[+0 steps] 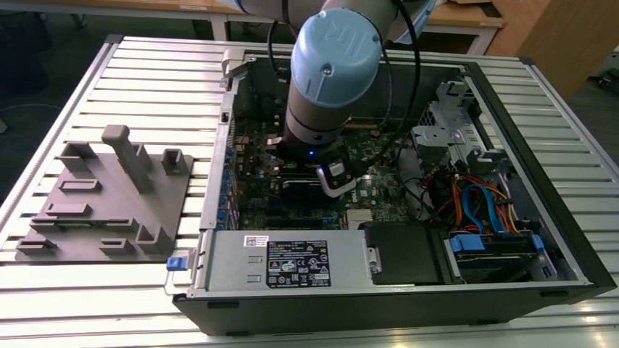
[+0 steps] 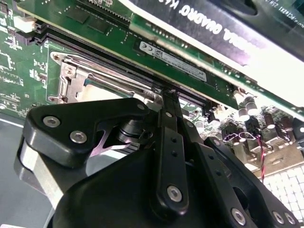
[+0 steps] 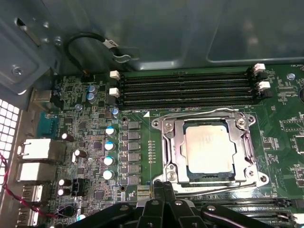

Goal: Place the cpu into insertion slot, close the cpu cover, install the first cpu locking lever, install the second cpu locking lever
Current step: 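Install the second cpu locking lever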

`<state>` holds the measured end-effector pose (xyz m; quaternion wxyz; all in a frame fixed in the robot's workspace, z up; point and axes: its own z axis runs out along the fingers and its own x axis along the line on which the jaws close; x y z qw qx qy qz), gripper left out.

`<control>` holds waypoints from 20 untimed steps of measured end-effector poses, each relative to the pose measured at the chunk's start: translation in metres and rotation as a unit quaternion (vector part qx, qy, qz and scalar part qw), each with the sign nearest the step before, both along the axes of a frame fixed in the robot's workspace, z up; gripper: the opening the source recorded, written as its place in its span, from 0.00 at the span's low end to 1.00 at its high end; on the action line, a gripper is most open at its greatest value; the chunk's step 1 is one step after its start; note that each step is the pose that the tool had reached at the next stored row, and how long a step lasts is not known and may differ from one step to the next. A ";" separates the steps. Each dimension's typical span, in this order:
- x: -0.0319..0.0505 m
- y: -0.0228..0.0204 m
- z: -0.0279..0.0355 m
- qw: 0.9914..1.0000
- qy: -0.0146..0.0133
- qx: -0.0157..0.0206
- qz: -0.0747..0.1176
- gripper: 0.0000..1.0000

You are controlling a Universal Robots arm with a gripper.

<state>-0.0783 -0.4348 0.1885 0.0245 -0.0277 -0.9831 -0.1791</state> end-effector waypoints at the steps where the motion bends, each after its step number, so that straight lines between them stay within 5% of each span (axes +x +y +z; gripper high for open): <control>1: -0.0001 0.0000 -0.0004 1.000 0.000 0.001 0.000 0.11; 15: 0.0000 0.0002 0.0019 1.000 0.000 0.003 0.000 0.11; 20: 0.0000 0.0001 0.0000 1.000 0.000 0.008 0.000 0.11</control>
